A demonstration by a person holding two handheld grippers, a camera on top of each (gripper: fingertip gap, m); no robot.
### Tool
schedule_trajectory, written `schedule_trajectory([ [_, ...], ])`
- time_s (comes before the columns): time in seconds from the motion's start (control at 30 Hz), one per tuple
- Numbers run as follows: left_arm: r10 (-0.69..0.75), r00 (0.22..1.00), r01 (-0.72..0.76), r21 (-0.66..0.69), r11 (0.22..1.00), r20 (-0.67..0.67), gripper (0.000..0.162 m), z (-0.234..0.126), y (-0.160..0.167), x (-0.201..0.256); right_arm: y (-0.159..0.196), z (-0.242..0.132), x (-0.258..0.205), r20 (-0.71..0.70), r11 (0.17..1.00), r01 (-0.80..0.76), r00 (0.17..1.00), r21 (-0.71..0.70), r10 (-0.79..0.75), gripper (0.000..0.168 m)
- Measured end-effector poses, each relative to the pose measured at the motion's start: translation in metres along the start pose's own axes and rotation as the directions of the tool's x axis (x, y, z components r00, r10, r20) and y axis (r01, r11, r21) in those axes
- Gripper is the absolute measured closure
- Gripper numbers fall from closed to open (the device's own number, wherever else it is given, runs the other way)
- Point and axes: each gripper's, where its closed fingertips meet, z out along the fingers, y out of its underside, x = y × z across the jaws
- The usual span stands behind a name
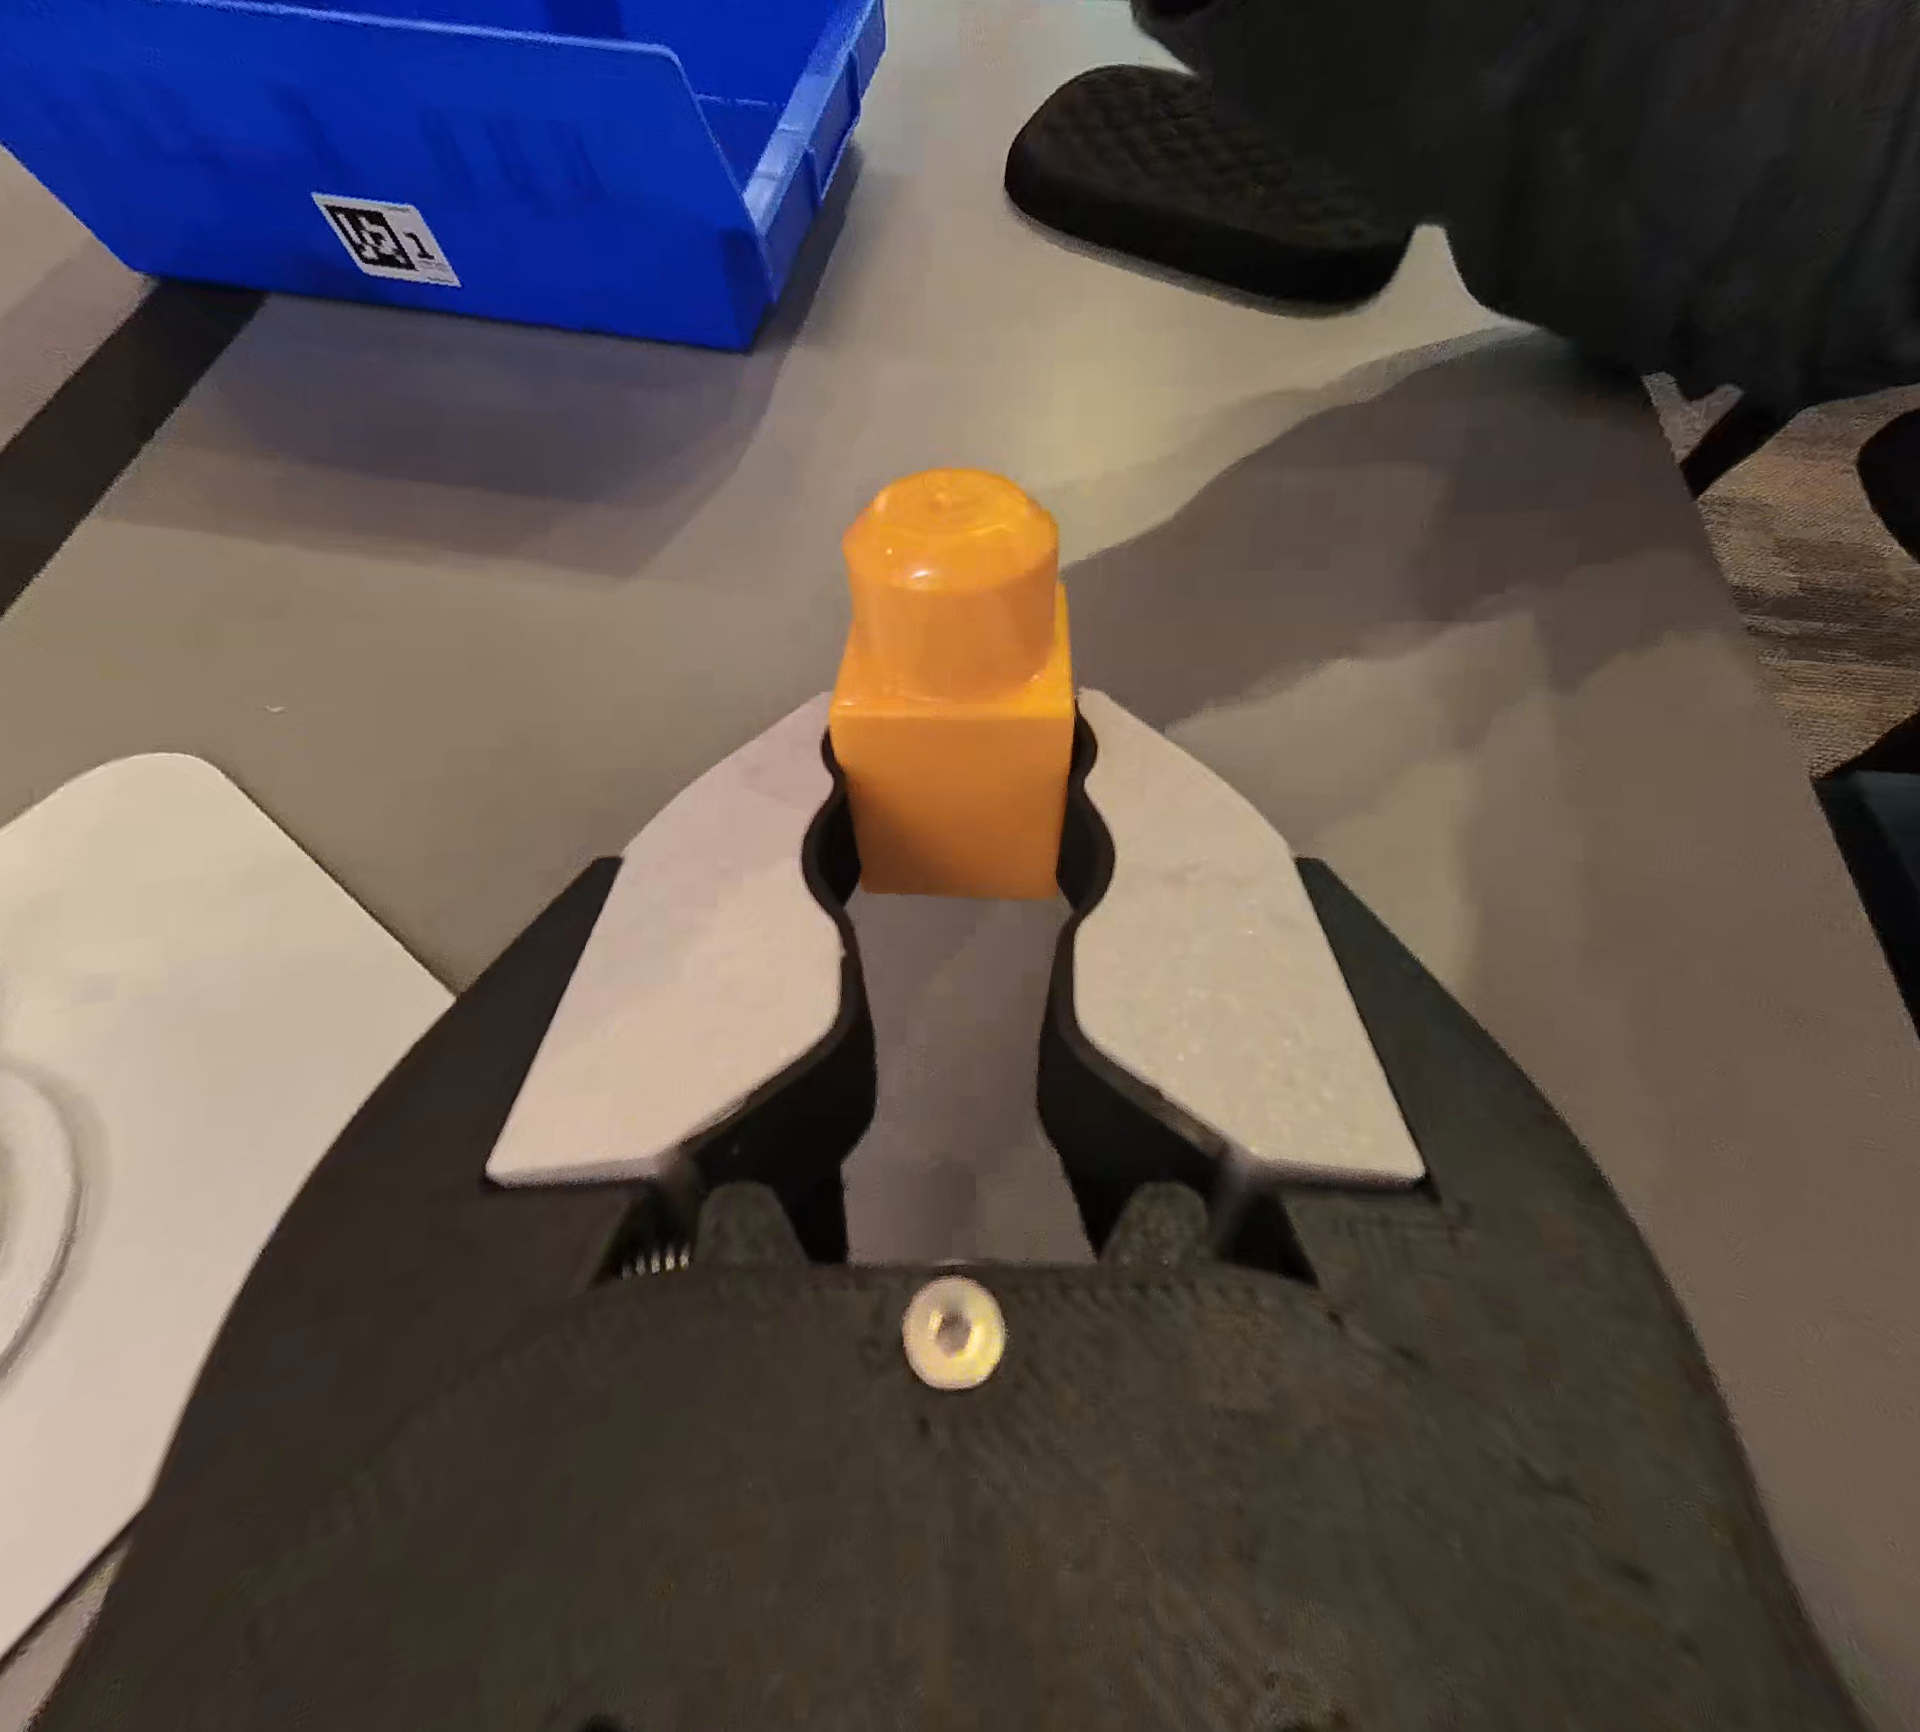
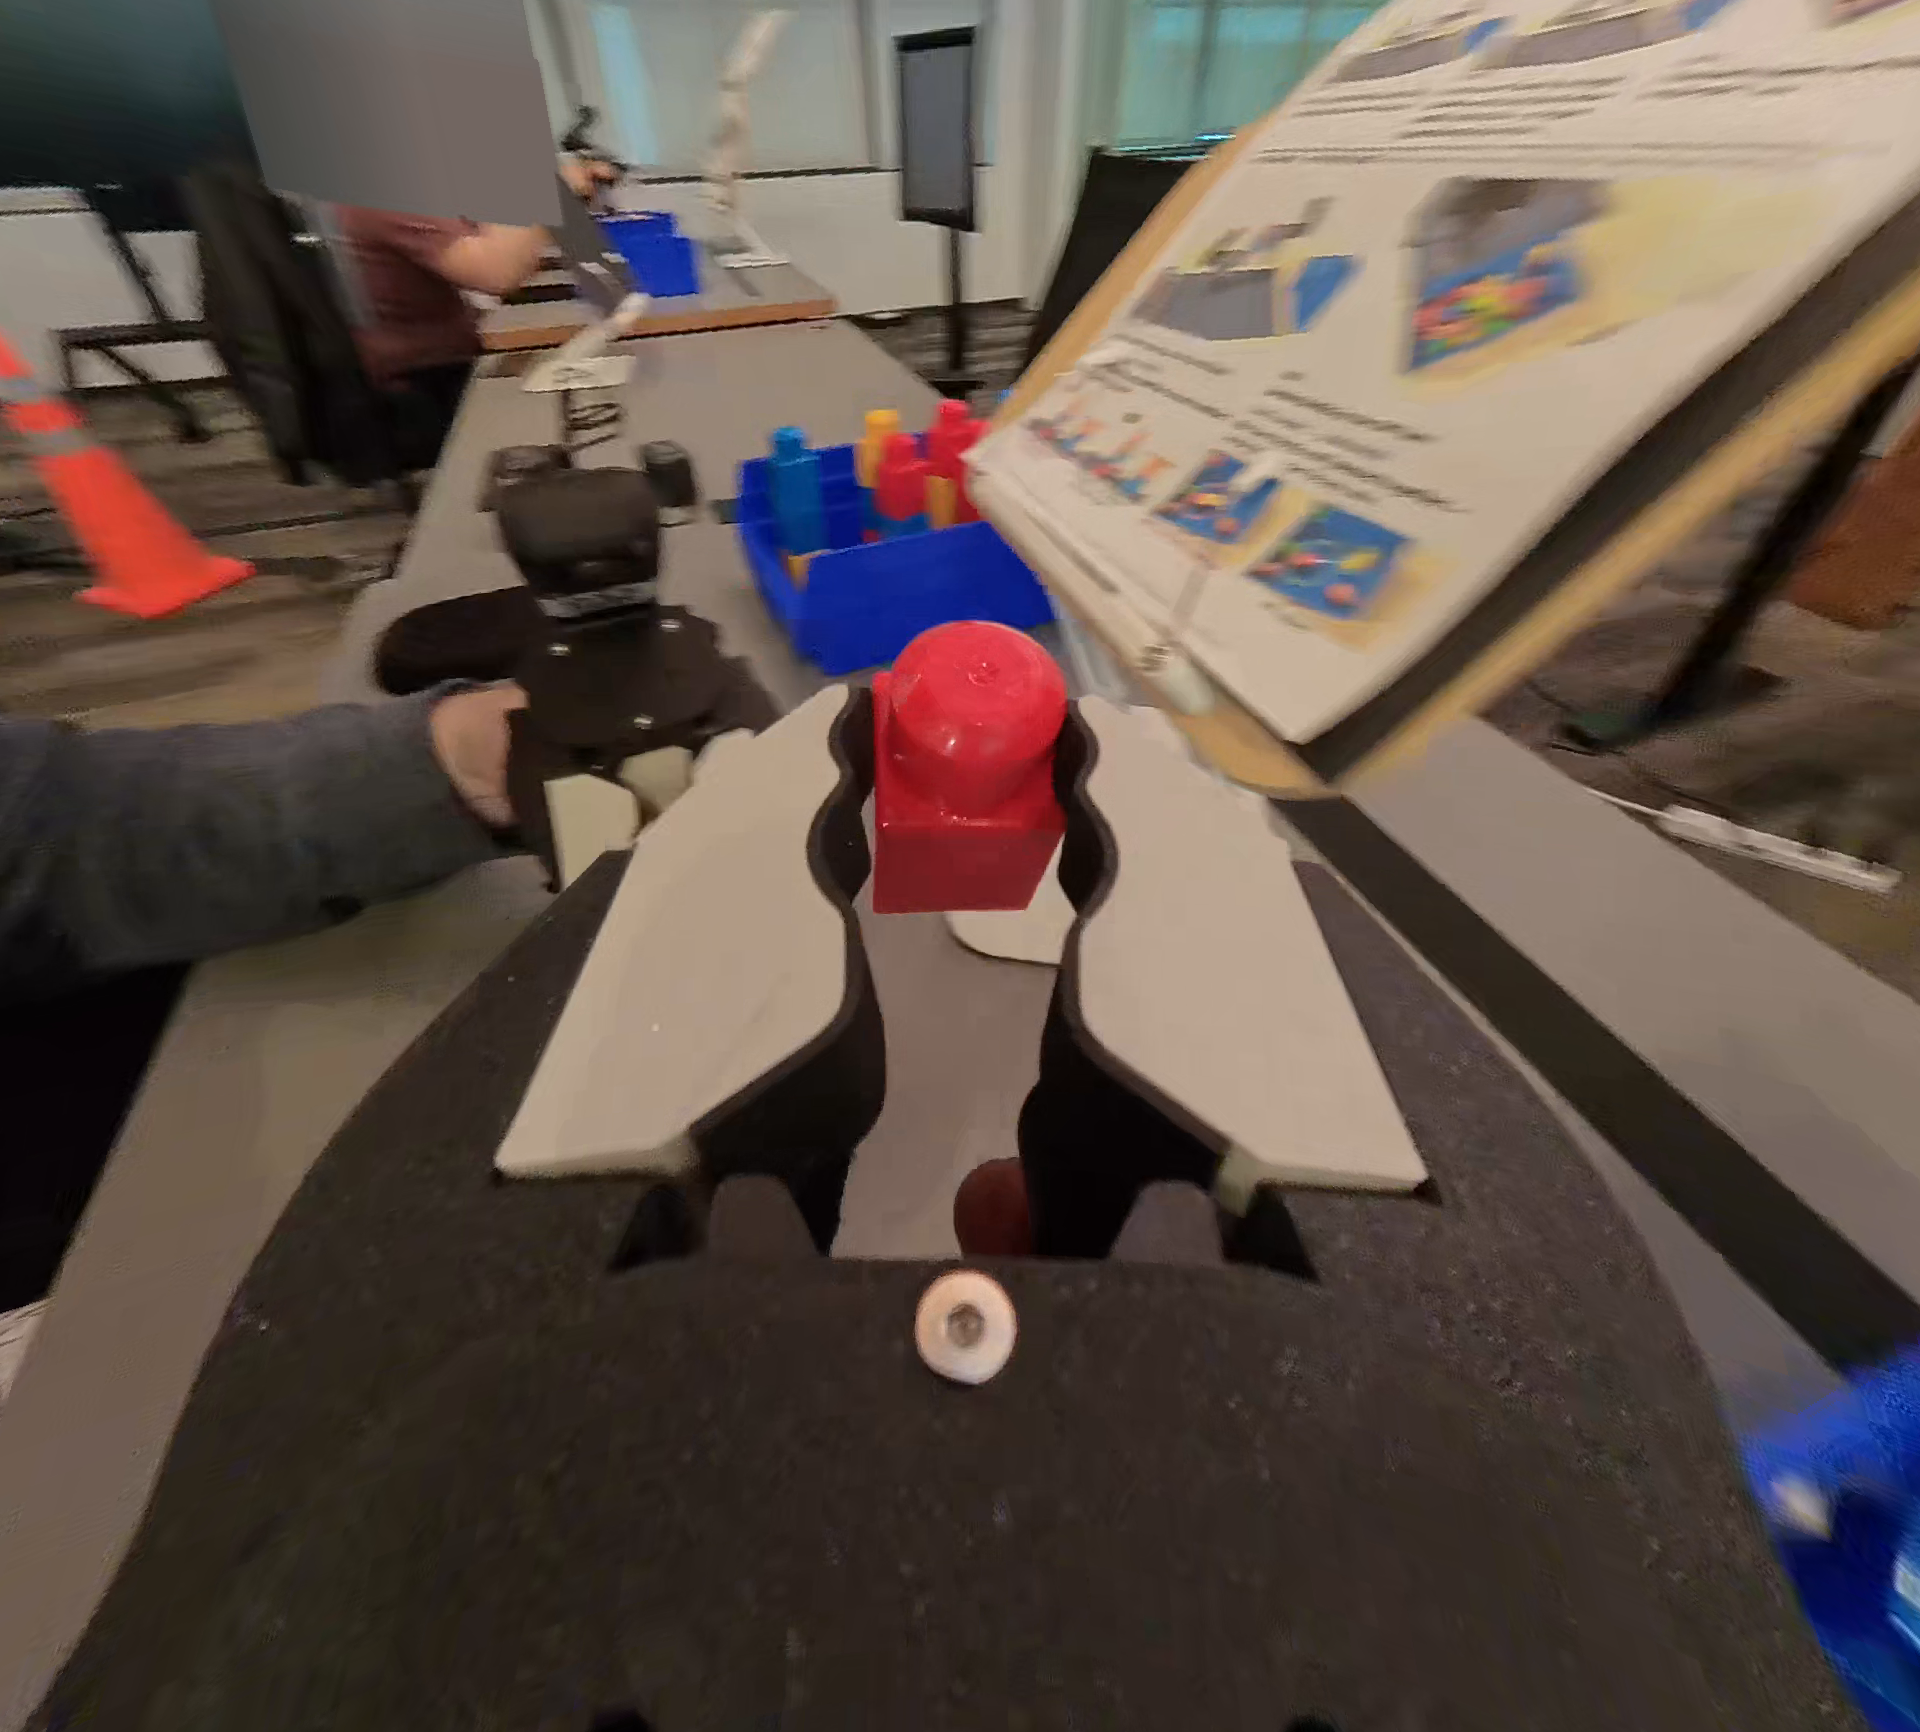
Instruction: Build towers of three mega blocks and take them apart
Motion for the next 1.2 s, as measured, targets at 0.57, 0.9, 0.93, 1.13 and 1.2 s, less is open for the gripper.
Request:
schedule_trajectory([
  [0.57,-0.057,0.998,0.056,0.076,0.996,0.010,0.127,-0.001,-0.005,-0.009,0.080,-0.111,0.169,-0.591,0.937,-0.193,0.807,-0.290,-0.016,0.120],
  [0.9,-0.065,0.998,0.064,0.154,0.986,-0.002,0.127,-0.006,-0.022,-0.005,0.062,0.042,-0.066,0.225,0.953,0.122,0.973,-0.279,-0.059,0.119],
  [0.93,-0.055,0.998,0.055,0.157,0.986,-0.004,0.127,-0.006,-0.024,-0.002,0.066,0.050,-0.072,0.237,0.952,0.131,0.969,-0.277,-0.065,0.119],
  [1.13,-0.022,1.000,0.023,0.187,0.982,-0.008,0.127,-0.010,-0.034,0.006,0.079,0.070,-0.086,0.303,0.958,0.059,0.953,-0.280,0.030,0.133],
  [1.2,-0.032,0.999,0.034,0.198,0.980,-0.014,0.127,-0.012,-0.034,0.005,0.078,0.071,-0.088,0.314,0.964,0.056,0.949,-0.261,0.031,0.139],
])
